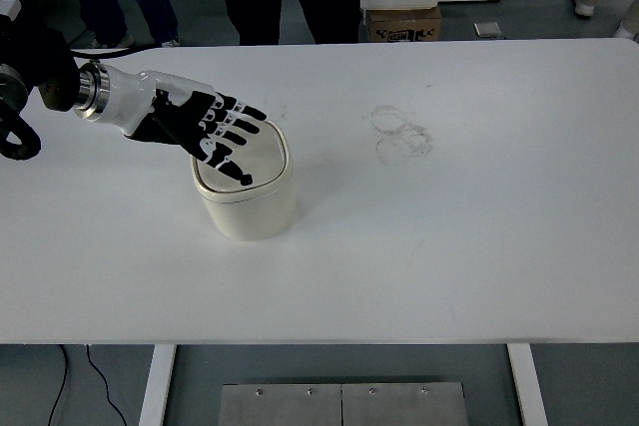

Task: Open trash bin

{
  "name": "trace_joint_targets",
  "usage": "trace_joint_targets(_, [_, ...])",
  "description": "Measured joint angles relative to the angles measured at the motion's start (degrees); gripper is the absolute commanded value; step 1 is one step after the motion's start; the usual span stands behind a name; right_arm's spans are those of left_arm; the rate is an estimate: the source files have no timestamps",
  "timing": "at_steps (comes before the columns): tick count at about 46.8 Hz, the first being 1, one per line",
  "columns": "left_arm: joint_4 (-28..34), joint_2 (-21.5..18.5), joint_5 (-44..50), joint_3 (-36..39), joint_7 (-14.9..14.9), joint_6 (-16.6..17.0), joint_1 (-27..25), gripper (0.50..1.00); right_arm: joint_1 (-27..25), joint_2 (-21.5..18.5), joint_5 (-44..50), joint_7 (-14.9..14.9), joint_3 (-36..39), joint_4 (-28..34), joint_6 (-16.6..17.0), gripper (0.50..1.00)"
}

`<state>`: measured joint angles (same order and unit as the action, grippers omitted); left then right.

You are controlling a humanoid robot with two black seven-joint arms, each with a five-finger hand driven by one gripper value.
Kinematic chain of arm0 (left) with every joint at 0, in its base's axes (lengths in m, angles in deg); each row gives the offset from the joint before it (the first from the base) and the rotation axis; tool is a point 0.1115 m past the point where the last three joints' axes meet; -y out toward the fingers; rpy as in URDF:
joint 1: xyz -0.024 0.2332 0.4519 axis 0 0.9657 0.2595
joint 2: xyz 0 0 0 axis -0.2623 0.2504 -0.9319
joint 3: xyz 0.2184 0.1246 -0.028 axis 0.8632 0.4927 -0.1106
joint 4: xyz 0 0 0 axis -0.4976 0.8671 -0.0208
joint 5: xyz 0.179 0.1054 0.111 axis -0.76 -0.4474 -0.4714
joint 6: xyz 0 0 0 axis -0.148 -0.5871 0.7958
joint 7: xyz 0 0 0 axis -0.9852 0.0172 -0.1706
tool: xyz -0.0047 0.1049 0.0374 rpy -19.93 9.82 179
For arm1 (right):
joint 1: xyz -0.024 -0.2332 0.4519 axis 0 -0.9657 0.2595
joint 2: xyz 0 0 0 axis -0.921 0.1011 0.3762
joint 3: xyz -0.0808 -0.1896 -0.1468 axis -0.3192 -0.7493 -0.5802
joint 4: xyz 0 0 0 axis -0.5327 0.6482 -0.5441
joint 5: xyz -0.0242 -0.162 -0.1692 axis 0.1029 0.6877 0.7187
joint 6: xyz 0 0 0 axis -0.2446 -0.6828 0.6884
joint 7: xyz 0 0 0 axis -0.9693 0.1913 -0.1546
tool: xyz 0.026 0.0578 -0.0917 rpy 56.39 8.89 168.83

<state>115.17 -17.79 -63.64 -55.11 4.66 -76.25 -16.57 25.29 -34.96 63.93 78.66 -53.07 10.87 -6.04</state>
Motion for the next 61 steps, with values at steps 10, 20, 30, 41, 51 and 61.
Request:
trace_joint_targets(10, [0.0,0.0,-0.3,0.2,3.3,0.0,-1.0,1.0,0.0,0.0,0.0,0.0,0.0,0.0,0.0,0.989])
trace_joint_targets(20, [0.4,0.9,-0.3,0.2,4.4,-0.2,-1.1,1.0,0.0,0.0,0.0,0.0,0.0,0.0,0.0,0.989])
trace_joint_targets(30, [0.3,2.2,-0.3,0.2,5.8,-0.1,-1.1,1.0,0.0,0.0,0.0,0.0,0.0,0.0,0.0,0.991])
trace_joint_targets(41, [0.3,2.9,-0.3,0.1,5.9,-0.1,-1.0,1.0,0.0,0.0,0.0,0.0,0.0,0.0,0.0,0.991])
trace_joint_targets(51, [0.3,2.9,-0.3,0.2,5.9,-0.1,-0.9,1.0,0.0,0.0,0.0,0.0,0.0,0.0,0.0,0.991])
trace_joint_targets(61, [0.3,3.0,-0.3,0.2,5.9,-0.1,-0.6,1.0,0.0,0.0,0.0,0.0,0.0,0.0,0.0,0.989])
